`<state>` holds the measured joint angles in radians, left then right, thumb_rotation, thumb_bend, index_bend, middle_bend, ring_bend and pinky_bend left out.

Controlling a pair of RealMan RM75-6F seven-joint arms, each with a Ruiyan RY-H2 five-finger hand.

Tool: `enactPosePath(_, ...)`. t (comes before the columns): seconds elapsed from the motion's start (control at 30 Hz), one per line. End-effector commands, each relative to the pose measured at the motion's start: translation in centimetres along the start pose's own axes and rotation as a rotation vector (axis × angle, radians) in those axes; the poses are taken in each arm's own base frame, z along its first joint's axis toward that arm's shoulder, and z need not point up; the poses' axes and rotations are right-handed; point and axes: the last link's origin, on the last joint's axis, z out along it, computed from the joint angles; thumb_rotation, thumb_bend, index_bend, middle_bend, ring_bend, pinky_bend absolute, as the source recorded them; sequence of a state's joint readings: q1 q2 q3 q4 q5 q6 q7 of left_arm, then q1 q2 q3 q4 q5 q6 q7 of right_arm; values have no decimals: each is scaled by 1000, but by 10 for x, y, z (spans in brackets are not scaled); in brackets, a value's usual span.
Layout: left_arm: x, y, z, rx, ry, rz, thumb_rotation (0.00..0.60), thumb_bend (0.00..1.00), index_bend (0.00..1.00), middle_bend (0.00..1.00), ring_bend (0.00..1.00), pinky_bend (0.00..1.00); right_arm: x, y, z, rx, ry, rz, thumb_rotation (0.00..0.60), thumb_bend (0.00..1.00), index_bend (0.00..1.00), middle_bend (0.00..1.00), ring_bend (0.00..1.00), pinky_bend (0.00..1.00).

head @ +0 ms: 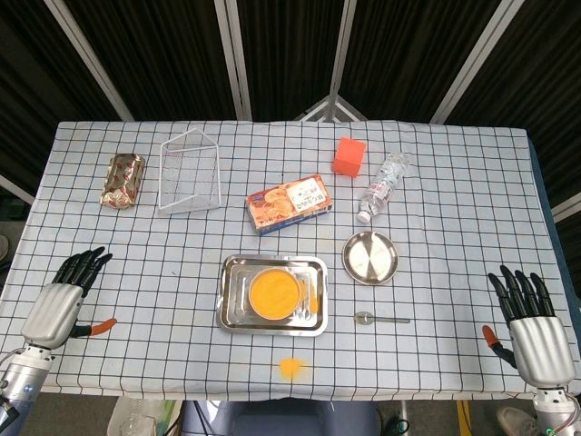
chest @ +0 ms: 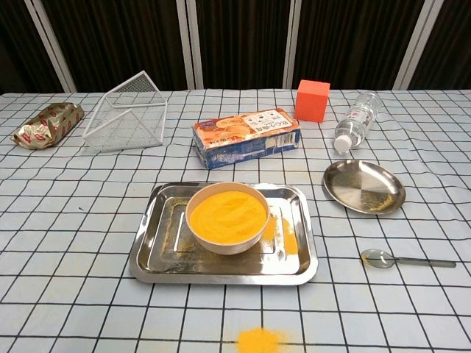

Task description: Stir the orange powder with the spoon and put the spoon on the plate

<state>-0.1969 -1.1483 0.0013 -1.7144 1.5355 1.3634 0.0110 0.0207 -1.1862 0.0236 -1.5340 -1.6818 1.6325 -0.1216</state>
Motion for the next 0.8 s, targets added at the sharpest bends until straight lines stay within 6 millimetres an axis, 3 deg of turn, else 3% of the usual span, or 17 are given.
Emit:
enactPosePath(0.03, 0, 0, 0, 0, 1, 1, 600, 0, 0, 0, 0, 20, 0, 0, 0, 2, 2, -1, 600, 346, 0, 0, 0, 0)
enactPosePath(0.5, 1, -1, 0, 4, 3, -1, 600, 0, 0, 0, 0, 20, -3, -4, -1, 16, -17, 6, 600, 346, 2, 0, 0, 0)
enactPosePath(0.8, 1, 0, 0, 4, 8, 2, 600, 0, 0, 0, 0, 20, -13, -31, 8, 39, -80, 134, 600, 345, 315, 0, 0, 0)
